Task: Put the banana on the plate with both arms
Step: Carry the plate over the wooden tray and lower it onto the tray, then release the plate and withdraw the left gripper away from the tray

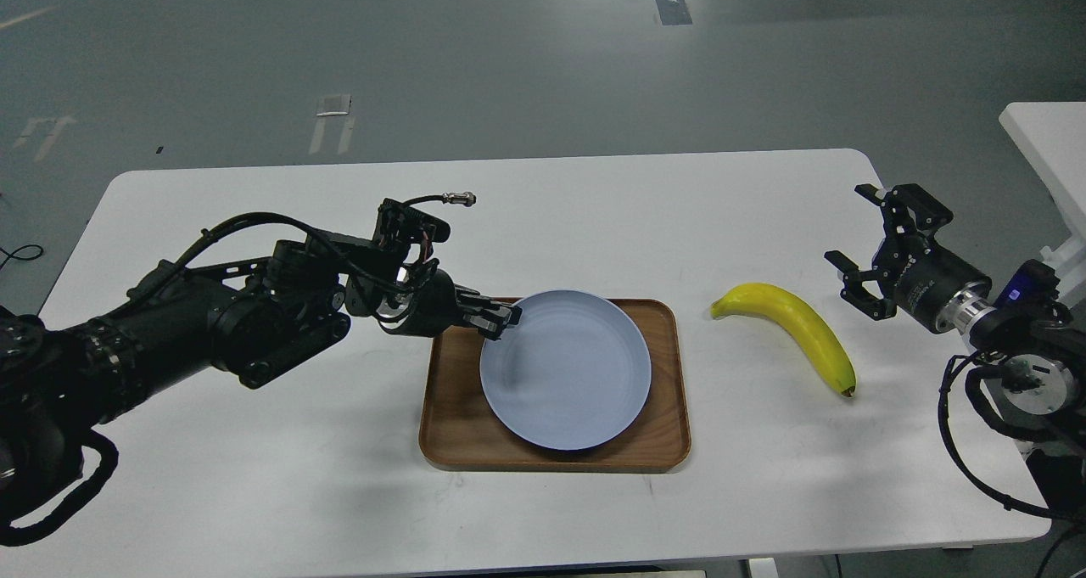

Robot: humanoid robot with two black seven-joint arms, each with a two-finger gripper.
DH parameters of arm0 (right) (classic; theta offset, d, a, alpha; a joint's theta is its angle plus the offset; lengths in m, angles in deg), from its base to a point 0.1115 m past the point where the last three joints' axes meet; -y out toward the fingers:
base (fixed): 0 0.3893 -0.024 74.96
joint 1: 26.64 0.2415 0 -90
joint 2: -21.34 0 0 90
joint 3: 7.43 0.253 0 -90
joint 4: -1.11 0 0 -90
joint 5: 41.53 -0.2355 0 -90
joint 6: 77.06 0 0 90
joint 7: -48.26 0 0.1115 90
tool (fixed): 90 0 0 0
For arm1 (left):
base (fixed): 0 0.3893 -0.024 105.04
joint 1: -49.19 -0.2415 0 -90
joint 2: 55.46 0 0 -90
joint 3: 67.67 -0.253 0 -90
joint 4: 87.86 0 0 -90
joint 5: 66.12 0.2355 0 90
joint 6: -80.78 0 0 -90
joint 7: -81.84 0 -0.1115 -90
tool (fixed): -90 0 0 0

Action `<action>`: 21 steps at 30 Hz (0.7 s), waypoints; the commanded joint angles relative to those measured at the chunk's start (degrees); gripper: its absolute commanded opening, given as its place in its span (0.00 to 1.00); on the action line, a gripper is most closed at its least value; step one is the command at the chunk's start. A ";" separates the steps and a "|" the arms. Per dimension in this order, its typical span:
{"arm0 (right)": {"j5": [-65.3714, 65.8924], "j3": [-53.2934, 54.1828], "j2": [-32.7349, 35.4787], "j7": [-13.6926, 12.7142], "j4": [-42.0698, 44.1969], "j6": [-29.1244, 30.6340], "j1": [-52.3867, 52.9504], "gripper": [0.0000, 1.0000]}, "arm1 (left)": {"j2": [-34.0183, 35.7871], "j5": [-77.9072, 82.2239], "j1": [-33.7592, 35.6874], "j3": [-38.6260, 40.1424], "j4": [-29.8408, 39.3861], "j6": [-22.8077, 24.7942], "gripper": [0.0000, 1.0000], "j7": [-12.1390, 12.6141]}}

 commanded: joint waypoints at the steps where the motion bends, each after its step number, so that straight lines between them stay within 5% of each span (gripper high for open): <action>1: 0.00 0.00 0.01 0.00 0.00 0.00 -0.11 1.00 | -0.24 0.00 -0.01 -0.20 -0.38 0.11 0.00 0.45; 6: 0.00 0.00 0.09 0.00 0.00 0.00 -0.28 1.00 | -1.21 -0.71 -0.27 -0.20 -0.56 0.11 0.03 1.50; 7: 0.00 0.00 0.09 0.00 0.00 0.00 -0.29 1.00 | -1.30 -0.71 -0.27 -0.20 -0.65 0.11 0.16 1.50; 8: 0.00 0.00 0.09 0.00 0.00 0.00 -0.29 1.00 | -1.39 -0.88 -0.27 -0.11 -0.56 0.11 0.55 1.50; 9: 0.00 0.00 0.09 0.00 0.00 0.00 -0.29 1.00 | -1.39 -1.14 -0.19 -0.11 -0.56 0.02 0.70 1.50; 13: 0.00 0.00 0.09 0.00 0.00 0.00 -0.37 1.00 | -1.13 -1.50 -0.36 0.07 -0.47 -0.07 0.96 1.42; 21: 0.00 0.00 0.27 0.00 0.00 0.00 -0.37 1.00 | 2.65 -25.37 0.60 1.30 -0.21 -1.73 0.98 0.71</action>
